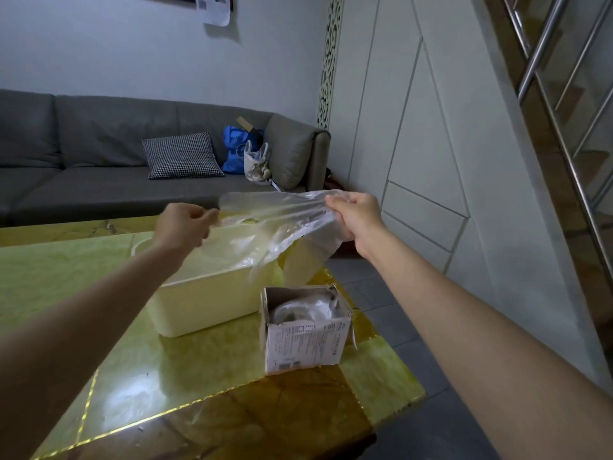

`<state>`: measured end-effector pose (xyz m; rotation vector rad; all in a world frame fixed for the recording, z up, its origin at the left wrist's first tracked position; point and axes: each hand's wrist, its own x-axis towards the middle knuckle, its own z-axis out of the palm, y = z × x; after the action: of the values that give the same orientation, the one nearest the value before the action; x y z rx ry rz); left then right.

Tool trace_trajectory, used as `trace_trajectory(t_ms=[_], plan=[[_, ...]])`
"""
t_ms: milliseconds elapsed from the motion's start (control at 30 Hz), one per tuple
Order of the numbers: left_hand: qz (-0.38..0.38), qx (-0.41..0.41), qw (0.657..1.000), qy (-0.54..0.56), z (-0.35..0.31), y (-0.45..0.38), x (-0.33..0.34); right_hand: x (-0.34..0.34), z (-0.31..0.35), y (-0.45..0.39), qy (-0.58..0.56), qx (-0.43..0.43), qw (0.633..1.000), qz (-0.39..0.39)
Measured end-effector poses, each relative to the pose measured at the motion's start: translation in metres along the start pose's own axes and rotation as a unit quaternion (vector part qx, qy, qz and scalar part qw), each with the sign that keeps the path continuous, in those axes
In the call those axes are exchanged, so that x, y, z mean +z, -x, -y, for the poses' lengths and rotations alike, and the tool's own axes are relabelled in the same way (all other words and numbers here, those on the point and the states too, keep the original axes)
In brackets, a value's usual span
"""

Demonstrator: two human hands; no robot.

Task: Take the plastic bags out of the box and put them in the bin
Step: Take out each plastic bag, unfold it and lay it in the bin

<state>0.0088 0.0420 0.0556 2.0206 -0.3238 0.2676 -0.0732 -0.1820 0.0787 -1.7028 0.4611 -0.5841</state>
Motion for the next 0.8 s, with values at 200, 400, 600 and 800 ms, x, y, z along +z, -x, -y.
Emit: trace_trajectory(t_ms=[200,400,600,800], plan=[[0.148,0.048,0.987,0.035,-0.014,-0.009,-0.001,0.043,0.014,0.002,0.176,-0.220,0.957,0.062],[0.303,-0.049,0.943,0.131,0.005,-0.019,-0.013,0.108,0.043,0.015,0.197,-0.344,0.899,0.188],[-0.056,-0.043,0.986,0.152,0.039,-0.053,-0.039,0.137,0.032,-0.031,0.042,-0.239,0.969,0.056],[0.009,0.127,0.989,-0.080,0.058,-0.063,-0.026,0.153,-0.036,-0.056,0.133,-0.056,0.986,0.084]])
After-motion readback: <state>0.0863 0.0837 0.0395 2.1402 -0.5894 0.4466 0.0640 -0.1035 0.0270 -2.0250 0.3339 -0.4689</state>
